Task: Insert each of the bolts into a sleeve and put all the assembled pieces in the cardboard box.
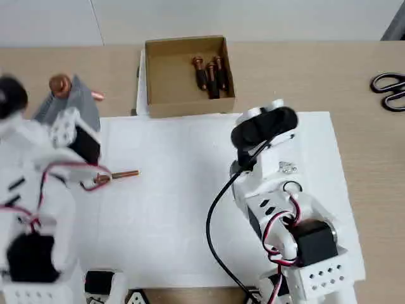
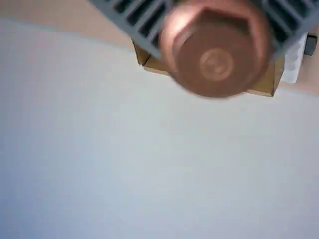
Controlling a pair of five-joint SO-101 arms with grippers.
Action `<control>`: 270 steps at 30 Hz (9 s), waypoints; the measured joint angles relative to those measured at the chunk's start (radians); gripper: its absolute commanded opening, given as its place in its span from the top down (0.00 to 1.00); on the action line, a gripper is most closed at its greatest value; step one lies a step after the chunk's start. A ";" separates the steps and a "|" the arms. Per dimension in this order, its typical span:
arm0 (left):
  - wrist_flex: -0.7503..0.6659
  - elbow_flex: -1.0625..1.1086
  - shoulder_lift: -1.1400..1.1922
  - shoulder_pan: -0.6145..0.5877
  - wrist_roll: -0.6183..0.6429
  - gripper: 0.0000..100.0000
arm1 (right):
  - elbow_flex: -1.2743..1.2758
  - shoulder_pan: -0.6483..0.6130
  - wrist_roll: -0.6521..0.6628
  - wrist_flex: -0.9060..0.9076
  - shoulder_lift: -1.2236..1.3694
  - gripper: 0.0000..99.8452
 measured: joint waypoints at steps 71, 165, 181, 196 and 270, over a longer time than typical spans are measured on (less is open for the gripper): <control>-0.046 0.818 -0.654 0.598 0.037 0.99 | 0.724 -0.276 0.164 -0.293 -0.694 1.00; 0.087 0.927 -0.672 0.694 0.029 0.77 | 0.721 -0.382 0.411 -0.408 -0.687 1.00; 0.129 0.888 -0.663 0.548 -0.135 0.77 | 0.715 -0.387 0.410 -0.413 -0.690 1.00; 0.152 0.695 -0.664 0.450 -0.127 0.97 | 0.715 -0.385 0.410 -0.417 -0.690 1.00; 0.354 0.608 -0.666 -0.164 -0.147 0.99 | -1.478 0.040 0.086 -0.575 1.877 1.00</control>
